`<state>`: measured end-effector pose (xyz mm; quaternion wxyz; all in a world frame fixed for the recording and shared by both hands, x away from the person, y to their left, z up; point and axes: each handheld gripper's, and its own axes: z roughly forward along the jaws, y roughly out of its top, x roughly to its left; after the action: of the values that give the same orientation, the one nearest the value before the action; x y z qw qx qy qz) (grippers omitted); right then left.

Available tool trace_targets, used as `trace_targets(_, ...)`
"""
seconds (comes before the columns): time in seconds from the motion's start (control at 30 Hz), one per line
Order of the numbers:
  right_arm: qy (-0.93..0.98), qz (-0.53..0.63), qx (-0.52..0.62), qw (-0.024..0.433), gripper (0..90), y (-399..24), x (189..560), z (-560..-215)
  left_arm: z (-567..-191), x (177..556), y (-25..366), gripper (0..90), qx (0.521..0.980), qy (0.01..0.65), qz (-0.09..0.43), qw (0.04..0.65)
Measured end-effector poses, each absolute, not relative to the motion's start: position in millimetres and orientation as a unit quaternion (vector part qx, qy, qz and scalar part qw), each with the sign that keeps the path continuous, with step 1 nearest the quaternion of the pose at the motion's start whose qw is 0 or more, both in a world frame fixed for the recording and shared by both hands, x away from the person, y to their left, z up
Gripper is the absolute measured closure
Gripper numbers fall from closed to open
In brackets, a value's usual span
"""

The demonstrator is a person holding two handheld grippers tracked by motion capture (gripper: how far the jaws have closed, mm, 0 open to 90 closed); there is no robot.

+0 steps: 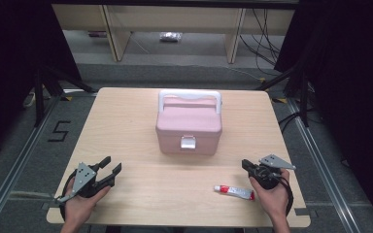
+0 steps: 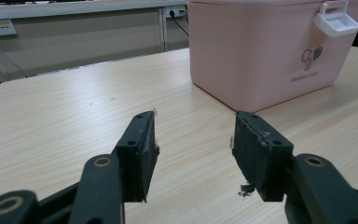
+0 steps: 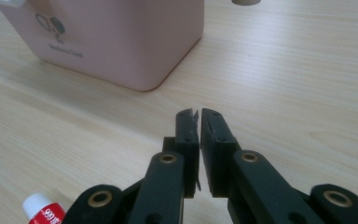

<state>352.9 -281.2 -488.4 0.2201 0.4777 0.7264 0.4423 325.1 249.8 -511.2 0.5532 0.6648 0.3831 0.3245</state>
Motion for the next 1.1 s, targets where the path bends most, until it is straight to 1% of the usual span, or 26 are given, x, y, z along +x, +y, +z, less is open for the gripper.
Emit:
trace_targets(0.03, 0.720, 0.445, 0.489, 0.211, 86.2, -279.6, 352.6, -487.4, -509.4, 325.2, 249.5, 50.6, 0.666, 0.385, 0.326, 0.549)
trace_targets(0.1, 0.721, 0.442, 0.489, 0.211, 86.3, -281.0, 353.5, -485.7, -508.4, 325.7, 249.2, 51.8, 0.667, 0.386, 0.324, 0.550)
trace_targets(0.2, 0.719, 0.450, 0.481, 0.221, 88.2, -283.7, 362.3, -483.9, -504.8, 328.3, 247.3, 60.0, 0.669, 0.385, 0.325, 0.546)
trace_targets(0.23, 0.727, 0.443, 0.471, 0.230, 89.0, -285.1, 364.2, -482.3, -503.6, 330.9, 244.9, 62.8, 0.670, 0.381, 0.318, 0.553)
trace_targets(0.27, 0.725, 0.449, 0.475, 0.217, 90.0, -283.7, 365.6, -482.6, -503.6, 330.9, 244.9, 65.2, 0.670, 0.381, 0.318, 0.553)
trace_targets(0.3, 0.727, 0.444, 0.476, 0.220, 90.0, -283.6, 365.8, -481.4, -502.2, 331.9, 242.2, 69.2, 0.676, 0.385, 0.305, 0.550)
trace_targets(0.33, 0.723, 0.443, 0.485, 0.212, 90.0, -281.5, 364.5, -480.4, -502.2, 331.9, 242.2, 72.2, 0.676, 0.385, 0.305, 0.550)
trace_targets(0.37, 0.730, 0.440, 0.471, 0.227, 90.0, -282.5, 367.2, -481.4, -501.8, 334.9, 238.2, 74.8, 0.674, 0.382, 0.293, 0.560)
trace_targets(0.4, 0.726, 0.441, 0.482, 0.213, 90.0, -280.4, 365.7, -480.6, -501.4, 336.8, 236.1, 77.8, 0.677, 0.378, 0.288, 0.562)
trace_targets(0.43, 0.733, 0.438, 0.470, 0.225, 90.0, -281.8, 367.5, -480.5, -500.3, 339.3, 233.3, 80.6, 0.684, 0.370, 0.286, 0.560)
trace_targets(0.47, 0.725, 0.441, 0.482, 0.218, 90.0, -278.0, 367.8, -481.6, -499.8, 342.9, 231.2, 83.3, 0.686, 0.361, 0.289, 0.562)
trace_targets(0.5, 0.733, 0.436, 0.470, 0.228, 90.0, -279.3, 370.0, -481.0, -499.8, 342.9, 231.2, 85.5, 0.686, 0.361, 0.289, 0.562)
trace_targets(0.53, 0.727, 0.443, 0.480, 0.212, 90.0, -276.6, 368.4, -480.1, -497.1, 348.2, 228.7, 88.0, 0.688, 0.356, 0.290, 0.562)
trace_targets(0.57, 0.730, 0.445, 0.472, 0.215, 90.0, -276.7, 369.9, -480.1, -494.5, 352.5, 226.4, 89.2, 0.690, 0.356, 0.290, 0.559)
trace_targets(0.6, 0.723, 0.442, 0.490, 0.205, 90.0, -272.9, 368.2, -479.3, -492.5, 356.5, 223.9, 89.4, 0.692, 0.354, 0.289, 0.559)
trace_targets(0.63, 0.723, 0.442, 0.490, 0.205, 90.0, -272.9, 368.2, -479.3, -492.5, 356.5, 223.9, 89.5, 0.692, 0.354, 0.289, 0.559)
trace_targets(0.7, 0.734, 0.445, 0.464, 0.221, 90.0, -272.4, 374.0, -477.7, -487.0, 368.2, 215.4, 89.6, 0.692, 0.346, 0.284, 0.566)
trace_targets(0.73, 0.728, 0.447, 0.472, 0.215, 90.0, -269.4, 373.3, -476.6, -487.0, 368.2, 215.4, 89.6, 0.692, 0.346, 0.284, 0.566)
trace_targets(0.77, 0.738, 0.440, 0.457, 0.230, 90.0, -271.1, 375.8, -474.3, -484.6, 373.0, 211.7, 89.7, 0.699, 0.344, 0.285, 0.558)
trace_targets(0.8, 0.738, 0.440, 0.457, 0.230, 90.0, -271.1, 375.8, -474.3, -483.4, 377.0, 208.6, 89.7, 0.703, 0.343, 0.285, 0.554)
trace_targets(0.83, 0.731, 0.447, 0.471, 0.209, 90.0, -267.2, 375.5, -474.2, -482.2, 383.2, 205.2, 89.7, 0.706, 0.338, 0.285, 0.554)
trace_targets(0.87, 0.740, 0.440, 0.457, 0.225, 90.0, -268.3, 378.8, -471.3, -481.0, 390.9, 199.9, 89.7, 0.707, 0.338, 0.285, 0.553)
trace_targets(0.9, 0.740, 0.441, 0.458, 0.221, 90.0, -267.1, 379.5, -470.0, -481.0, 390.9, 199.9, 89.7, 0.707, 0.338, 0.285, 0.553)
trace_targets(0.93, 0.739, 0.442, 0.456, 0.225, 90.0, -265.4, 381.4, -470.0, -479.3, 400.7, 194.6, 89.7, 0.709, 0.329, 0.286, 0.554)
trace_targets(1.07, 0.737, 0.445, 0.464, 0.208, 90.0, -261.0, 383.6, -466.7, -477.8, 419.0, 185.9, 89.7, 0.713, 0.340, 0.281, 0.545)
trace_targets(1.1, 0.743, 0.442, 0.450, 0.222, 90.0, -262.3, 387.8, -466.1, -478.3, 424.2, 183.7, 89.6, 0.711, 0.344, 0.278, 0.547)
